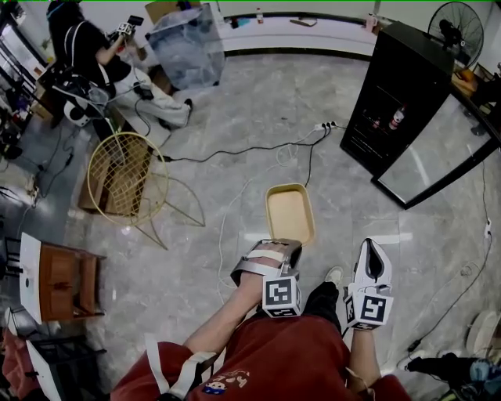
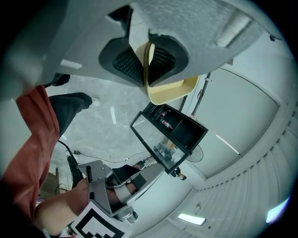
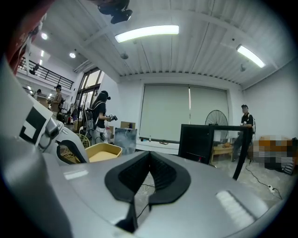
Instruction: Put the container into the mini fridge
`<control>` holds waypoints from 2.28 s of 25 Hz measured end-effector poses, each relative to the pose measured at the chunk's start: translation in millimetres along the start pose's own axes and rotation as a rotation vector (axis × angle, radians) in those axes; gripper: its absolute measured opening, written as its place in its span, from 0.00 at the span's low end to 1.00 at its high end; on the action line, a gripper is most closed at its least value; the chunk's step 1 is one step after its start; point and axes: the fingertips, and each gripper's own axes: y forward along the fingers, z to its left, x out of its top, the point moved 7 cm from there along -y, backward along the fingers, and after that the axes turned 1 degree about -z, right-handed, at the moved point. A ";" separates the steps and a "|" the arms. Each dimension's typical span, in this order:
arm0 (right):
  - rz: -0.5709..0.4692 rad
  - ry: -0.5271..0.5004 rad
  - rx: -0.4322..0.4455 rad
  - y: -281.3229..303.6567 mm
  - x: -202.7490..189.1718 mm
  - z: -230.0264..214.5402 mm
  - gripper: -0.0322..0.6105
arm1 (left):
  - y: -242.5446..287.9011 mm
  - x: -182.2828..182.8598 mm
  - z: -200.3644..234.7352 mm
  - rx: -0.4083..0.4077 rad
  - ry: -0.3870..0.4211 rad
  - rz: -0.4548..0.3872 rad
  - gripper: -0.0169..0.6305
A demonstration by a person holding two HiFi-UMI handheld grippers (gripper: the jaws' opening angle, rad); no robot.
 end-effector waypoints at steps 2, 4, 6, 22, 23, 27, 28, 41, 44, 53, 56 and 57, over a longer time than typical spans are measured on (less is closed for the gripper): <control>0.006 0.002 0.006 9.5 -3.3 -19.7 0.05 | 14.8 11.5 4.9 -0.001 -0.006 0.010 0.09; 0.009 0.016 0.006 17.4 -9.6 -40.9 0.05 | 30.5 23.7 7.4 -0.014 -0.007 0.022 0.09; 0.001 0.040 0.007 28.0 -15.2 -65.6 0.05 | 50.4 38.4 14.1 -0.020 -0.008 0.028 0.09; -0.003 0.080 0.080 98.5 -36.1 -247.1 0.05 | 182.0 173.8 74.4 -0.016 -0.052 0.091 0.09; -0.002 0.083 0.080 100.3 -38.2 -256.7 0.05 | 189.2 181.7 77.5 -0.012 -0.051 0.092 0.09; 0.003 0.087 0.081 105.9 -44.9 -288.3 0.05 | 210.3 209.0 89.3 0.002 -0.051 0.096 0.09; 0.004 0.088 0.080 107.5 -46.3 -294.7 0.05 | 214.5 214.7 91.6 0.001 -0.050 0.094 0.09; 0.001 0.125 0.001 151.2 -61.5 -356.1 0.05 | 293.4 254.2 122.1 -0.043 0.013 0.053 0.10; -0.010 0.114 -0.014 174.5 -57.7 -372.0 0.05 | 313.9 261.3 142.3 -0.043 0.017 0.044 0.10; 0.030 0.091 0.008 273.9 -42.0 -427.0 0.05 | 383.7 284.1 226.2 -0.056 0.001 0.016 0.09; 0.050 0.071 0.056 312.8 -39.0 -431.1 0.05 | 406.5 279.9 252.8 -0.058 -0.013 0.022 0.09; 0.056 0.063 0.073 323.9 -38.5 -431.7 0.05 | 414.1 277.7 259.5 -0.058 -0.021 0.023 0.10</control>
